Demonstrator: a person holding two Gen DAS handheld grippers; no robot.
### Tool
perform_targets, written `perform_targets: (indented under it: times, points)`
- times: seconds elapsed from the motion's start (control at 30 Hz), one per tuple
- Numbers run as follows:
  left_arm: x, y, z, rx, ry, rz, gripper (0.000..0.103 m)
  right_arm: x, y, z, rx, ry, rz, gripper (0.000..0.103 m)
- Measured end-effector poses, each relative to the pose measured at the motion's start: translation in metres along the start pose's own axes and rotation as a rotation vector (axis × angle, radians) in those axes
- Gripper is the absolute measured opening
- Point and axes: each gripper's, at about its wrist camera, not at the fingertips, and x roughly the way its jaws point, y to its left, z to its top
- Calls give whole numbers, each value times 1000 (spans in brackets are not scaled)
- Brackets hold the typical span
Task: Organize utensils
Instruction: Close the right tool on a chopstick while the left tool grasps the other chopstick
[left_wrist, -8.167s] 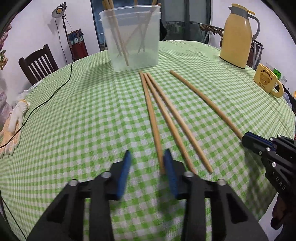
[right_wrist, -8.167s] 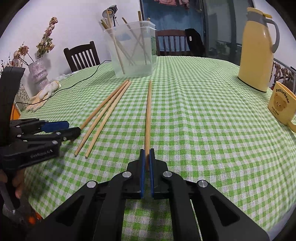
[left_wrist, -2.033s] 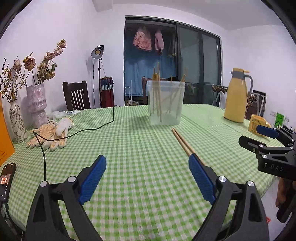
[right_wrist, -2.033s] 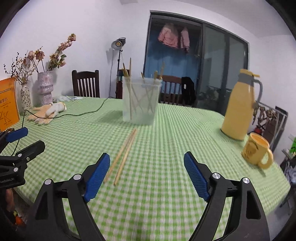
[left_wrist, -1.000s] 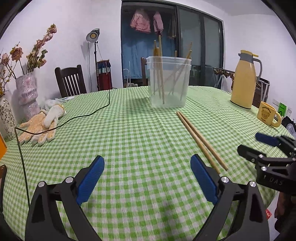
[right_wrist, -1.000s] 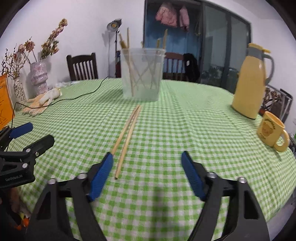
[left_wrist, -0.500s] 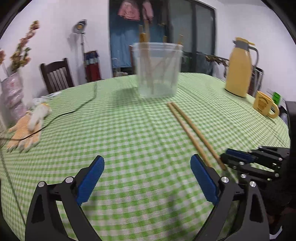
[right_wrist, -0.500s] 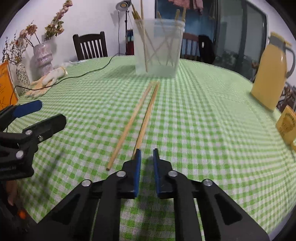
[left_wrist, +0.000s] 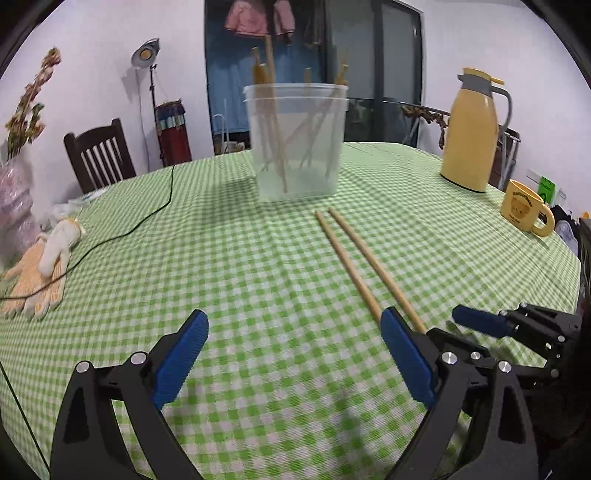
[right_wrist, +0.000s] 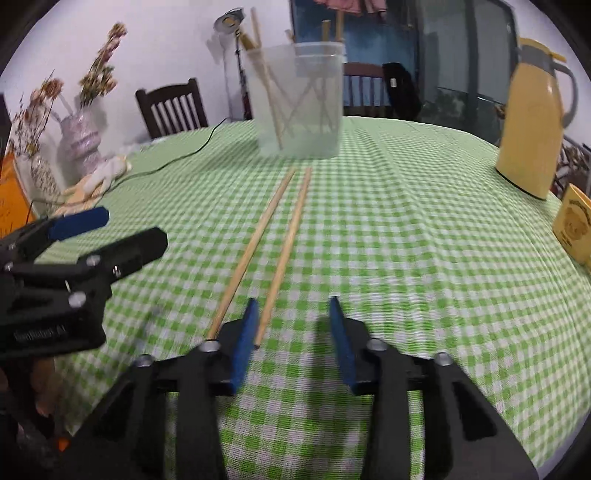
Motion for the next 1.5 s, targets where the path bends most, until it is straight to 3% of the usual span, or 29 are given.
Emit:
perform_targets:
  times: [0.07, 0.13, 0.4, 0.6, 0.73, 0.8, 0.87, 1.03, 1.1, 1.13, 1.17, 1.2, 1.23, 1.33, 1.4, 1.43, 1.47, 1.5]
  points:
    - [1, 4, -1, -14, 16, 1, 91, 2, 3, -1, -11, 10, 17, 16]
    - [2, 6, -2, -13, 34, 0, 91, 3, 6, 0, -26, 8, -10, 5]
    - [6, -12, 3, 9, 55, -63, 91, 0, -20, 4, 22, 11, -96, 5]
    - [21, -44, -1, 149, 133, -60, 91, -7, -47, -3, 68, 11, -137, 5]
    - [30, -57, -8, 179, 191, -74, 58, -13, -53, -11, 83, -2, -110, 5]
    - [28, -63, -11, 200, 186, -90, 37, -16, -54, -16, 79, -15, -84, 5]
    - [26, -63, -15, 240, 185, -63, 9, -15, -50, -16, 56, -19, -78, 5]
    - [22, -23, -17, 119, 214, -57, 9, -16, -44, -19, 29, -27, -36, 5]
    - [20, -18, -16, 81, 220, -81, 19, -16, -42, -20, 21, -34, -24, 5]
    - [19, -18, -17, 70, 223, -103, 36, -16, -41, -20, 16, -36, -25, 5]
    - [17, -19, -18, 59, 224, -127, 45, -16, -40, -19, 13, -37, -27, 5]
    - [16, -21, -19, 55, 221, -134, 46, -16, -40, -20, 12, -39, -22, 6]
    - [15, -22, -20, 54, 217, -130, 47, -17, -40, -20, 16, -43, -19, 15]
    - [13, -26, -24, 53, 205, -118, 47, -19, -42, -21, 40, -52, -17, 53]
    - [11, -21, -24, 31, 199, -132, 46, -22, -43, -22, 49, -68, -14, 53]
    - [10, -18, -24, 22, 198, -127, 38, -21, -42, -23, 39, -64, -22, 51]
    - [9, -16, -24, 20, 197, -121, 26, -20, -41, -23, 24, -58, -28, 36]
    - [10, -14, -24, 25, 197, -111, 23, -18, -39, -23, 13, -51, -30, 32]
